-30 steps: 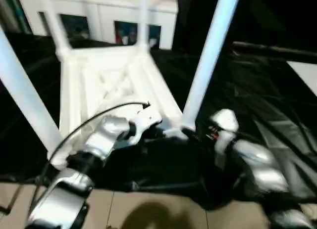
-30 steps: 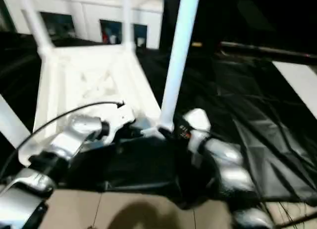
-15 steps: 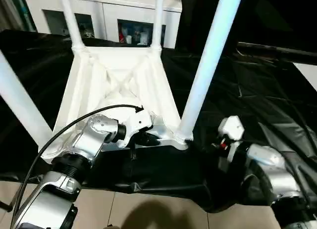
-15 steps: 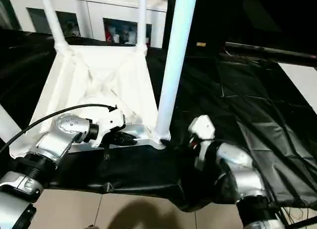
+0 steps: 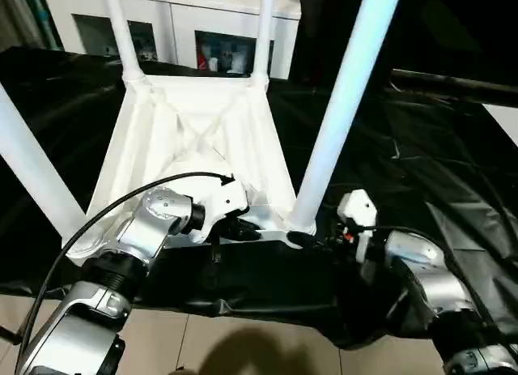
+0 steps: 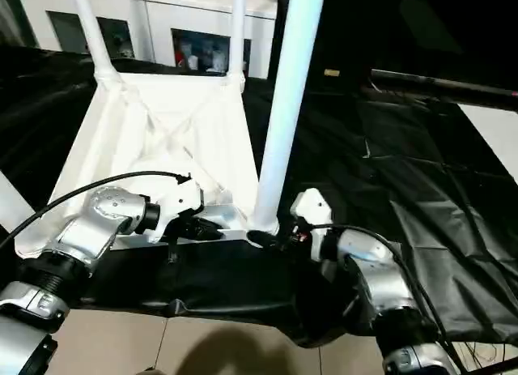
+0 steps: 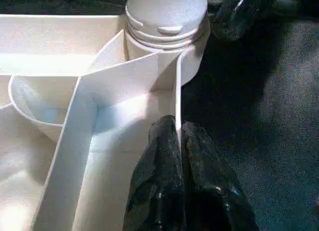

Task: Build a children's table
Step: Rotate leg to tighten

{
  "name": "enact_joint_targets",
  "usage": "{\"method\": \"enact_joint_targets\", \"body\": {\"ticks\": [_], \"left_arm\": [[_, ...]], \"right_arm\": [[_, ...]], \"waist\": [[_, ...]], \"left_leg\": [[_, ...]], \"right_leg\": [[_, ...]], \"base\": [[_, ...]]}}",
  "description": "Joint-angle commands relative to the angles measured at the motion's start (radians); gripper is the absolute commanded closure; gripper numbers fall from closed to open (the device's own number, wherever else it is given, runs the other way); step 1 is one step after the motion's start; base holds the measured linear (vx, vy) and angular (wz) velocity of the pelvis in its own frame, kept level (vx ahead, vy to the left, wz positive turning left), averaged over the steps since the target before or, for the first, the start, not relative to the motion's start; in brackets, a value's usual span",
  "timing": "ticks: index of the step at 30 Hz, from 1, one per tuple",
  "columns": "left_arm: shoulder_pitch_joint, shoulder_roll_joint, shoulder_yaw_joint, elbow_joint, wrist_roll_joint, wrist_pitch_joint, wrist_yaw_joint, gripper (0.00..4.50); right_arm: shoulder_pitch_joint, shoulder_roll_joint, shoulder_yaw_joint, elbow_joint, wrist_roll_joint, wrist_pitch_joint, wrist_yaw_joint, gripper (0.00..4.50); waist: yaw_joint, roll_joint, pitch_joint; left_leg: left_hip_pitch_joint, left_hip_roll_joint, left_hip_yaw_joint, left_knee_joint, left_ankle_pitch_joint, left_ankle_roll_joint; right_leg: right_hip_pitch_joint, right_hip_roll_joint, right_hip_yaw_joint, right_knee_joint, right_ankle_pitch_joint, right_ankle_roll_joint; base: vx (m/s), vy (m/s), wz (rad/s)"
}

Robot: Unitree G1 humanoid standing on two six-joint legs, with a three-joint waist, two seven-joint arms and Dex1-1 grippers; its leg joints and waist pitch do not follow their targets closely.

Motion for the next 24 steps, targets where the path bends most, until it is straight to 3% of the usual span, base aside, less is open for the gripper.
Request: {"method": "enact_joint_targets", "body": {"ticks": [1,11,17,21,24], "left_arm": [[0.034,-0.012,-0.032,0.009,-0.005,0.0,-0.022,4.5],[0.04,-0.004,-0.032,0.004,-0.004,0.003,-0.028,4.5],[0.031,-0.028,-0.03,0.024,0.003,0.008,0.007,4.5],[0.019,-0.068,-0.027,0.05,0.014,0.012,0.069,4.5],[-0.01,-0.145,-0.031,0.095,0.034,0.022,0.166,4.5]], "right_arm": [[-0.021,-0.006,0.008,0.019,-0.019,-0.006,0.016,1.26],[-0.036,0.006,0.004,0.052,-0.015,-0.028,0.022,2.1],[-0.03,0.037,-0.015,0.082,-0.029,-0.023,-0.066,2.35],[-0.025,0.067,-0.02,0.105,-0.058,-0.025,-0.158,2.44],[-0.011,0.119,-0.017,0.106,-0.078,-0.016,-0.249,2.47]], "waist": [[-0.001,-0.004,-0.052],[-0.001,-0.001,-0.054],[-0.003,0.002,-0.052],[-0.009,0.005,-0.047],[-0.014,0.006,-0.045]], "left_leg": [[0.003,0.003,0.012,-0.055,-0.229,0.046],[0.004,0.003,0.013,-0.052,-0.219,0.046],[0.006,0.003,0.013,-0.054,-0.243,0.038],[0.009,0.003,0.009,-0.062,-0.326,0.009],[0.011,0.002,0.005,-0.065,-0.362,-0.002]], "right_leg": [[0.047,-0.033,0.024,-0.058,-0.16,-0.21],[0.048,-0.032,0.024,-0.054,-0.137,-0.217],[0.045,-0.032,0.024,-0.057,-0.159,-0.219],[0.041,-0.034,0.024,-0.073,-0.304,-0.18],[0.036,-0.034,0.024,-0.082,-0.368,-0.155]], "base": [[0.0,0.0,0.0],[0.0,0.0,0.0],[0.0,0.0,0.0],[0.0,0.0,0.0],[0.0,0.0,0.0]]}}
